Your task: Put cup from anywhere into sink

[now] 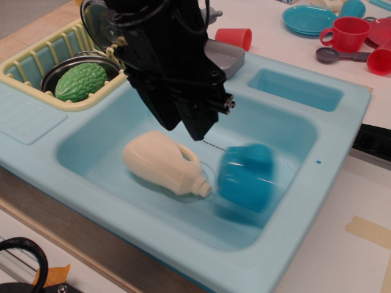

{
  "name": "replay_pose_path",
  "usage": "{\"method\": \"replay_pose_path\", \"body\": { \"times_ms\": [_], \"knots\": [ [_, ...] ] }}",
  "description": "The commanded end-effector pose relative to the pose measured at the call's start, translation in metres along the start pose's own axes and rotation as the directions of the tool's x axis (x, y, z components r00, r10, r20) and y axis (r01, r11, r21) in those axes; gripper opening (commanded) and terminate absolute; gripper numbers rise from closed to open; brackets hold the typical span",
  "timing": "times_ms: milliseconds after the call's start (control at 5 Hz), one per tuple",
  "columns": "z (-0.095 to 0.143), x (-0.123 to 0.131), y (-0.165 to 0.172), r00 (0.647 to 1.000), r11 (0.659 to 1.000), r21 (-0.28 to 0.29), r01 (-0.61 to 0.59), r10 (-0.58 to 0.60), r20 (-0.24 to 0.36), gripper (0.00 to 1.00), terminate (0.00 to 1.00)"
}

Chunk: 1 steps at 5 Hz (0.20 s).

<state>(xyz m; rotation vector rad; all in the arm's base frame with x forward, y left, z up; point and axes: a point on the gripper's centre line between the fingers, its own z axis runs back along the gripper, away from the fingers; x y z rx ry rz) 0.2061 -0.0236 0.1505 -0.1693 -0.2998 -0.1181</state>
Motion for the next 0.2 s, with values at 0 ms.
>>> {"method": "replay_pose_path", "body": {
  "times_ms": [0],
  "knots": [
    [0.0028,0.0044,0.0013,1.0,1.0,0.002,-0.004,0.004,0.018,1.0,1.0]
  ]
}}
